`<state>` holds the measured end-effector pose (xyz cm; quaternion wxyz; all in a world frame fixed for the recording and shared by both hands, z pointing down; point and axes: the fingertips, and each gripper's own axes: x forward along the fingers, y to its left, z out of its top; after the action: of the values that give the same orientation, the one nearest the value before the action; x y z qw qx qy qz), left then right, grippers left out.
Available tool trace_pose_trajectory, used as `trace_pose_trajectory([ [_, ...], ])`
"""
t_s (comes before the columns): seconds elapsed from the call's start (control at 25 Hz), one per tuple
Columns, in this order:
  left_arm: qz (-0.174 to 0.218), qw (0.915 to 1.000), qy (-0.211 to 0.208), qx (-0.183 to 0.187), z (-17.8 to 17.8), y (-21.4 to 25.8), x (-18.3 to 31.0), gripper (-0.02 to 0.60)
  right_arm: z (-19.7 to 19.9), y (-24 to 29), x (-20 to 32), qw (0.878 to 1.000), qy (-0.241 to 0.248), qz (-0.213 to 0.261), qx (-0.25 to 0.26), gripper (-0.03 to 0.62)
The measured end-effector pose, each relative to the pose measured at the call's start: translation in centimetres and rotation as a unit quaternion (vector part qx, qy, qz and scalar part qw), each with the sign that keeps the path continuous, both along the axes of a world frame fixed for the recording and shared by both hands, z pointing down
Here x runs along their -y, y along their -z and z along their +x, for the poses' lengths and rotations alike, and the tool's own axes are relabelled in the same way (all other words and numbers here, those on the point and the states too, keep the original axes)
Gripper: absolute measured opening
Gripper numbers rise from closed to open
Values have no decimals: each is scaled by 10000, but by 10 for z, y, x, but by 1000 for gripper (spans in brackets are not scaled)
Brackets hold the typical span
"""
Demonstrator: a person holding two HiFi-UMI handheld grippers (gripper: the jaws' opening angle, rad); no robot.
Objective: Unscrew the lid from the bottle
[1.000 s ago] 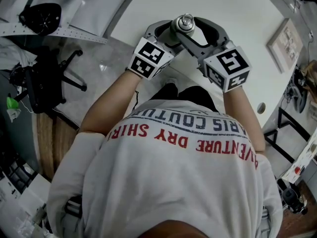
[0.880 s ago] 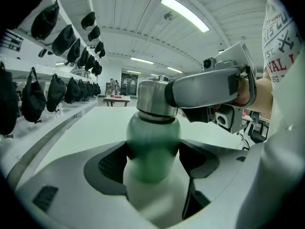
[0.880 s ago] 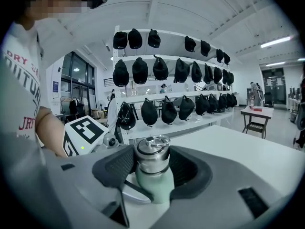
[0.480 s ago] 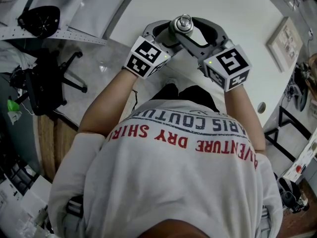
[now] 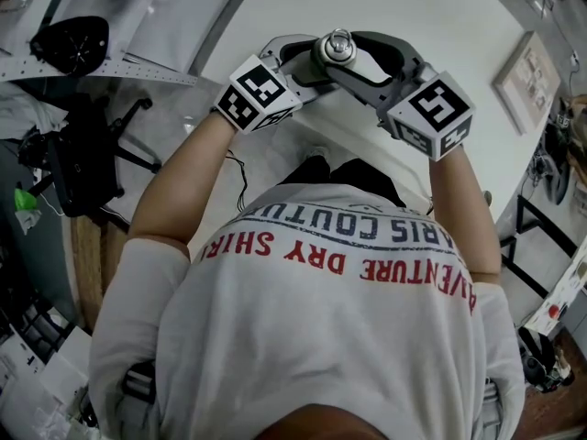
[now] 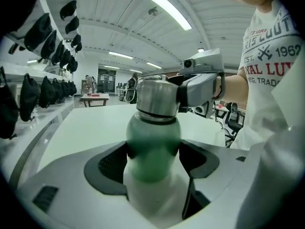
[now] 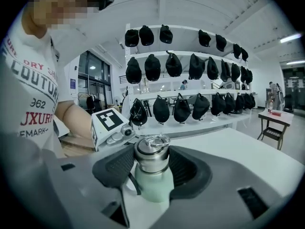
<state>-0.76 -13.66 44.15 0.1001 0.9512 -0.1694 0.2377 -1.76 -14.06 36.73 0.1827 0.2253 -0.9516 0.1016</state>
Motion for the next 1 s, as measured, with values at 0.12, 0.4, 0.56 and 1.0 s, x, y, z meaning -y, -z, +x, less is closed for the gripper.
trace_pose_trajectory([
  [0.12, 0, 9995, -305, 49, 1, 0, 0, 345, 1, 1, 1, 9996, 280, -11, -39, 236],
  [0.4, -38, 9947, -1013, 157, 1, -1, 1, 345, 1, 0, 2, 9960, 854, 106, -235, 236],
  [0.56, 120, 9887, -1439, 400, -1, -3, 2, 345, -1, 2, 2, 9931, 1130, 49, -302, 236],
  [1.0, 263, 9786, -1949, 597, -3, -5, 2, 345, -2, 2, 2, 9824, 1784, -2, -550, 236],
])
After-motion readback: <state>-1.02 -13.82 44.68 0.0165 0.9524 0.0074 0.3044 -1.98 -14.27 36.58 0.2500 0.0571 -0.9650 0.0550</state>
